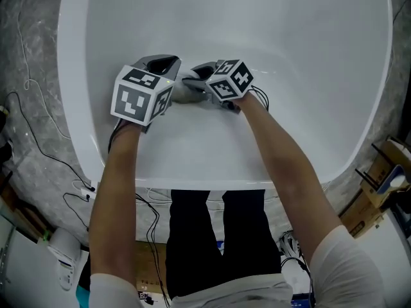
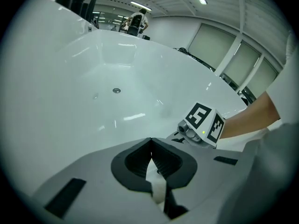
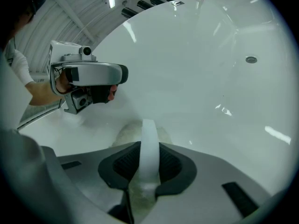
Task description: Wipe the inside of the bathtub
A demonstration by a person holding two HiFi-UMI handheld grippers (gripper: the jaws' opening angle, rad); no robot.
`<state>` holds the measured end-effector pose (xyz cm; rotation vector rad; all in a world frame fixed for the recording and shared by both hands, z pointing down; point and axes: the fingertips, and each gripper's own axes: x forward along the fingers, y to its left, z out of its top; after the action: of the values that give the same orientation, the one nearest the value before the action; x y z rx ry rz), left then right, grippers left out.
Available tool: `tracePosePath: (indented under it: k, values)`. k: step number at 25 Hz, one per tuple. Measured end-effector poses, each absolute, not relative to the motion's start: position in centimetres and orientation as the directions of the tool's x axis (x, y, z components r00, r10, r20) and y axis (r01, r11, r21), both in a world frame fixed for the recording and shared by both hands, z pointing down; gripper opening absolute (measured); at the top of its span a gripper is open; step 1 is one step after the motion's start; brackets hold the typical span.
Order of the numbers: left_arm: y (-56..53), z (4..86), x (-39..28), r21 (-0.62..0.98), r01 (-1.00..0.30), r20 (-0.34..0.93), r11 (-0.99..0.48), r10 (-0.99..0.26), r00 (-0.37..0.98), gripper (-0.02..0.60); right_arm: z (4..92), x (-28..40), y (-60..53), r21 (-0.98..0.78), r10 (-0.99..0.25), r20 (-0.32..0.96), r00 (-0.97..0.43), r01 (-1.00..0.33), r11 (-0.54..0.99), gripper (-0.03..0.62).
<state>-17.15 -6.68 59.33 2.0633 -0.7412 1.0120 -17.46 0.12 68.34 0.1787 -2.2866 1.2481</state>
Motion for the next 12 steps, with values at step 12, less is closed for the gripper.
tracePosePath:
  k: [12]
  values:
    - [-6.9, 63.9, -17.5, 0.313, -0.797, 0.861, -0.516, -0.199, 0.467, 0.012, 73.9, -16.6, -1.7, -0.713, 0.113, 0.565, -0.817, -0.415, 0.566, 0.098]
